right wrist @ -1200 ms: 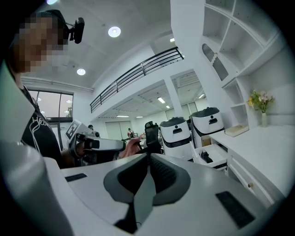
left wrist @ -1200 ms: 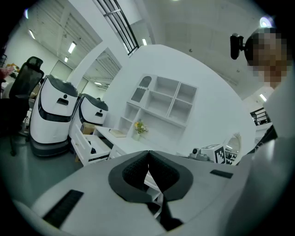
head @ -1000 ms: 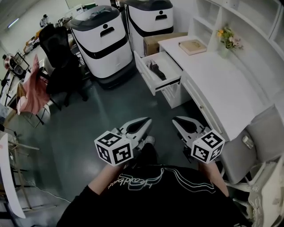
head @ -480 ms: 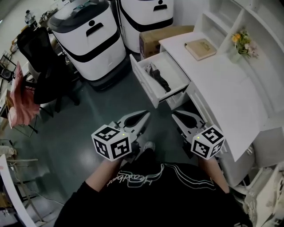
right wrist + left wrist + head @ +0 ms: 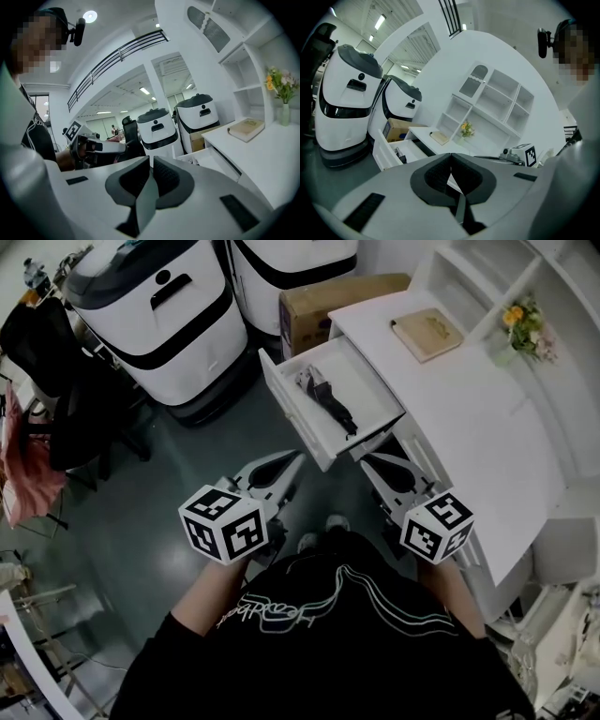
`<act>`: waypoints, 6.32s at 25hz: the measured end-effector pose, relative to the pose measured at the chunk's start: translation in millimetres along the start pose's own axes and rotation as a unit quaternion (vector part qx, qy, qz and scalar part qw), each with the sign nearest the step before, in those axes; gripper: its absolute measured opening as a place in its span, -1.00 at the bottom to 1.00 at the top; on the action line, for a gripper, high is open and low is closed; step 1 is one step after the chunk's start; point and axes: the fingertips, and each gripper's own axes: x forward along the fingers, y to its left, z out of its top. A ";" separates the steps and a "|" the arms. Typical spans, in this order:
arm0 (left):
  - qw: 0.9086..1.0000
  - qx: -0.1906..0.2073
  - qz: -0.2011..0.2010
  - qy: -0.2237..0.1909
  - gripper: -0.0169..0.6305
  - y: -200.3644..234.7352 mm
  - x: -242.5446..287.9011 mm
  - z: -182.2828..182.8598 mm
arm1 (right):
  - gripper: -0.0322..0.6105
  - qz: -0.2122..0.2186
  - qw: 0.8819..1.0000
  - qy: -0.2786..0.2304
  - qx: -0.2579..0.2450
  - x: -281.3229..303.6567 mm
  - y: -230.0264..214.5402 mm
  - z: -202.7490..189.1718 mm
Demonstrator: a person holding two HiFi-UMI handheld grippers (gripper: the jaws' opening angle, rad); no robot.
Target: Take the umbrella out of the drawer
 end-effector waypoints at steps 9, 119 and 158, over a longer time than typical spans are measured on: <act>1.000 -0.004 0.022 0.020 -0.89 44.1 61.9 17.6 | -0.73 0.010 1.000 0.004 0.012 44.4 -70.9 11.6; 0.994 -0.076 0.075 0.009 -0.89 112.0 74.7 23.3 | -0.26 -0.074 0.968 0.207 -0.117 183.8 -180.1 -59.1; 1.000 -0.015 0.019 0.005 -0.89 10.4 13.4 -0.1 | -0.26 -0.044 0.995 0.060 -0.063 31.3 -45.3 -29.9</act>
